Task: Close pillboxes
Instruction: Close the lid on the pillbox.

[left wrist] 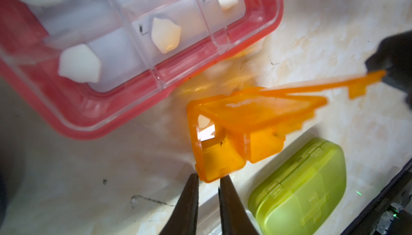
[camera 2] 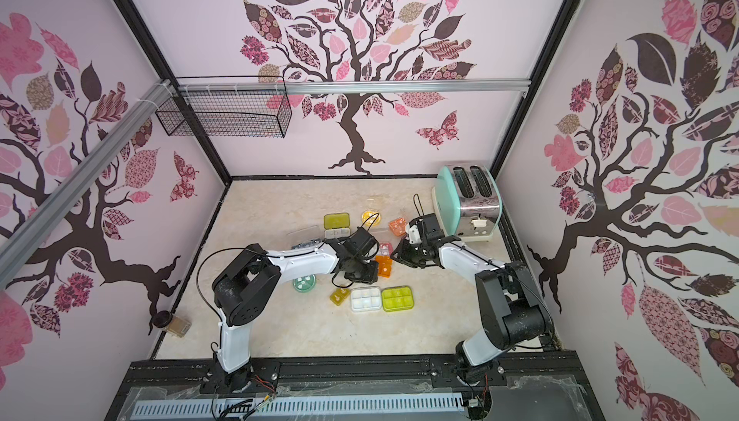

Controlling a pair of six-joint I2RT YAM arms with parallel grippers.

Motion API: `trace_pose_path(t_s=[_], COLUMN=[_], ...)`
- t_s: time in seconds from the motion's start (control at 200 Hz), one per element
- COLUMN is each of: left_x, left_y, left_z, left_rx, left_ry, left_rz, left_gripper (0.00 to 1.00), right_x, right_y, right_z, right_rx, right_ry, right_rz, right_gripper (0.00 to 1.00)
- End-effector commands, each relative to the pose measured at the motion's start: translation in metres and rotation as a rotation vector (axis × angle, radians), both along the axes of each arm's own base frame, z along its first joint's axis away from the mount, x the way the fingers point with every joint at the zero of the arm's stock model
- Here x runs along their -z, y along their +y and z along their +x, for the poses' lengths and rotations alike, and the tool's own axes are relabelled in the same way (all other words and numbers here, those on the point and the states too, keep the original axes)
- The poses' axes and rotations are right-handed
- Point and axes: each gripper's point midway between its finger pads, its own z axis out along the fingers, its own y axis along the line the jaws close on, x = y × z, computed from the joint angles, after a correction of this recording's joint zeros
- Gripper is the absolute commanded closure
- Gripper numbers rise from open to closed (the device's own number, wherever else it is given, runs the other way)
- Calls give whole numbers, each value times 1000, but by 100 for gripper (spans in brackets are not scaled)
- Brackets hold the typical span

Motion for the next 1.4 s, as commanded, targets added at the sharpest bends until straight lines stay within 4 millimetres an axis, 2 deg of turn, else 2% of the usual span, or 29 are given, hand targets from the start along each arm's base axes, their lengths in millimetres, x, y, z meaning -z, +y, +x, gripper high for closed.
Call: trace_pose_path(t_s=[0.0,0.255,0.595,1.091,1.396], left_x=[3,5,4,4,3], left_y=[-5,-5,-7,-10,-11], left_z=[1,1,2,3,4], left_rx=[7,6,12,8,5], left_ry=[3,5,5,7,5], left_rz=[0,3,-2,-6,-12], left_gripper=[79,79,79,79,79], right_x=[-11,-6,3,5,21], right_y=[0,2,4,6,13], right_z=[7,14,12,-5,-18], right_rx=[-5,-6,-23,-60,-83], right_ry=[-26,-16,18,27,67], right_rz=[-20,-29,-30,-18,-10], right_gripper=[68,63,62,64,64])
